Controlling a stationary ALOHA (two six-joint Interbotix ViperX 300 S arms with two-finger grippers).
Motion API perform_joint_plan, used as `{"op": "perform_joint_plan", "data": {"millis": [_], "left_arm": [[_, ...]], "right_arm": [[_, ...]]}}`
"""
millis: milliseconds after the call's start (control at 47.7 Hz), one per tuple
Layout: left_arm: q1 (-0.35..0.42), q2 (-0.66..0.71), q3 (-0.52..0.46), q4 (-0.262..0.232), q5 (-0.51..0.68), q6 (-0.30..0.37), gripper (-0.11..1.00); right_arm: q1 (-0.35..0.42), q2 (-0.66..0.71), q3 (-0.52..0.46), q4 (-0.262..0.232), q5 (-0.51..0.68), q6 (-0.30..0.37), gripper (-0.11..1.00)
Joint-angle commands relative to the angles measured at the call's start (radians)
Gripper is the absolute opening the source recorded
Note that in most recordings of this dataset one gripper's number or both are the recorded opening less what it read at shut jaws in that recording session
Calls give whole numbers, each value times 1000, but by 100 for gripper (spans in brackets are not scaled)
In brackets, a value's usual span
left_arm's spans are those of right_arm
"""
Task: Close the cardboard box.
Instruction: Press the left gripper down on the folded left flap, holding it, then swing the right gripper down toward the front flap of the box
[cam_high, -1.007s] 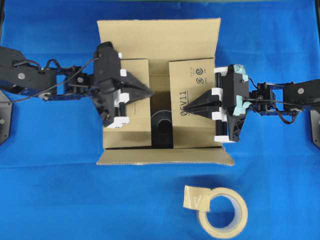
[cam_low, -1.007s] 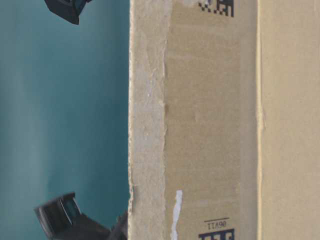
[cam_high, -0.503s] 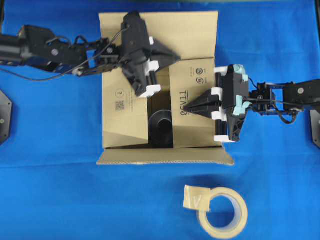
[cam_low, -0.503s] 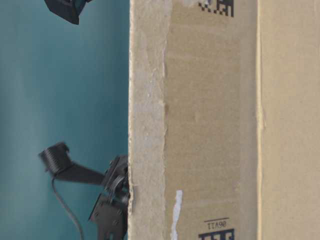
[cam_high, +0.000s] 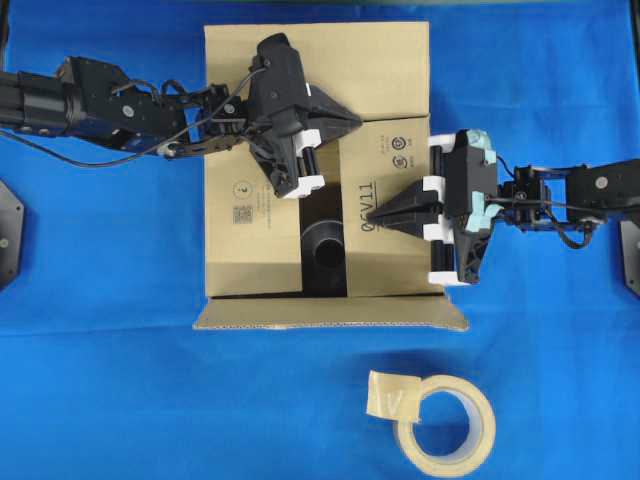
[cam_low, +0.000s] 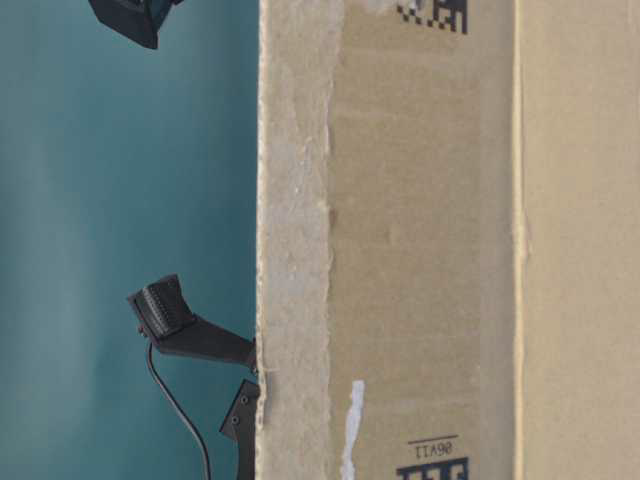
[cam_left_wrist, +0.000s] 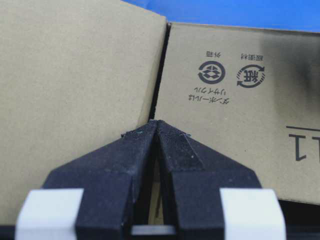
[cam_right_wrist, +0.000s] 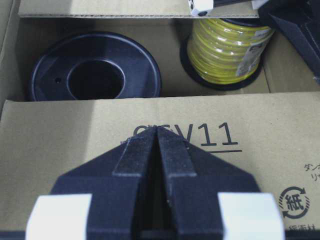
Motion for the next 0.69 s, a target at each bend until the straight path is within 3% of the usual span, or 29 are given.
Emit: {"op": "perform_joint_plan", "data": {"millis": [0,357,671], "left_arm": [[0,-15,2,-2,-14,-2,0],[3,-15,9,-2,-20,-2,0],[3,-15,14,-2,-21,-8,0]], "right_arm": [[2,-8,-18,3,-5,3,0],[20,-146,-20,2,51,9,0],[127,-393,-5,2,87,9,0]]}}
